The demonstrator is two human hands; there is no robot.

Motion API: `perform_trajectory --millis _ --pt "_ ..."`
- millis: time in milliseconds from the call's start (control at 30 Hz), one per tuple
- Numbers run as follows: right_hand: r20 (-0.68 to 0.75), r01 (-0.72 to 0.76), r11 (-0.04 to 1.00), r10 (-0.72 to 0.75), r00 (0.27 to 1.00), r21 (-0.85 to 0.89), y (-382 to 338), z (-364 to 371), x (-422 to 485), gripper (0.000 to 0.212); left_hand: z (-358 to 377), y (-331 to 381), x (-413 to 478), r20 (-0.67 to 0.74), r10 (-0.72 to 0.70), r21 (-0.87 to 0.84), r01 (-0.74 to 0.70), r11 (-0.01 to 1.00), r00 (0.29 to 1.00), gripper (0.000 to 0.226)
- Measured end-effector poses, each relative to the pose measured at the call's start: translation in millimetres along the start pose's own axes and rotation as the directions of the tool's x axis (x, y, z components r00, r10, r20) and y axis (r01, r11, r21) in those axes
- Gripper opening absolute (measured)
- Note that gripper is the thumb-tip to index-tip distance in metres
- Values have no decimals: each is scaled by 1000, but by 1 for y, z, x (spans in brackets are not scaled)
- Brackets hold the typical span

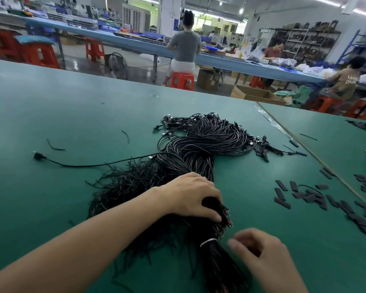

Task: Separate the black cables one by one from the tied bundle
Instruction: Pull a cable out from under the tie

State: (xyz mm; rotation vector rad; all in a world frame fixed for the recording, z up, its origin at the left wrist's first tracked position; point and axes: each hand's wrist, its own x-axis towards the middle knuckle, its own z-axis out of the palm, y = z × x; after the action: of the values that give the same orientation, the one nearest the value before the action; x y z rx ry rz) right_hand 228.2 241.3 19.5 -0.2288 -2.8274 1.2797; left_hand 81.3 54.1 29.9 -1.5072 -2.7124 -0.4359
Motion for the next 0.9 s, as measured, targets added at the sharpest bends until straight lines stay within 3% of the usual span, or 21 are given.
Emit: perform_trajectory --millis 100,200,333,467,533,633,767,900 --pt "-122 69 996 -63 991 52 -12 1 16 13 1 -11 -3 -28 -53 43 54 998 998 64" --pt "-148 123 992 -126 981 -30 -25 6 39 11 -5 -24 -8 -25 -95 60 96 994 995 71" --pt "-66 121 976 -134 989 -183 -33 6 61 2 -10 -32 -15 -102 -83 -2 84 996 991 49" --pt "53 18 999 -16 998 -34 -33 -2 73 12 -14 -38 -21 -184 -124 -166 93 982 975 20" --pt "103 -30 999 33 994 -29 -32 -5 75 16 -14 -40 -23 -151 -169 -199 137 970 974 20" --pt "98 28 991 -15 995 -130 -35 -2 75 19 -9 -39 -25 -114 -204 -213 177 961 972 19" --pt "28 162 962 -159 987 -218 -45 2 70 13 -8 -30 -21 -268 -220 -268 146 952 938 15" --pt "19 132 952 -131 991 -275 -44 -4 69 16 -12 -23 -11 -298 -238 -232 171 958 925 15"
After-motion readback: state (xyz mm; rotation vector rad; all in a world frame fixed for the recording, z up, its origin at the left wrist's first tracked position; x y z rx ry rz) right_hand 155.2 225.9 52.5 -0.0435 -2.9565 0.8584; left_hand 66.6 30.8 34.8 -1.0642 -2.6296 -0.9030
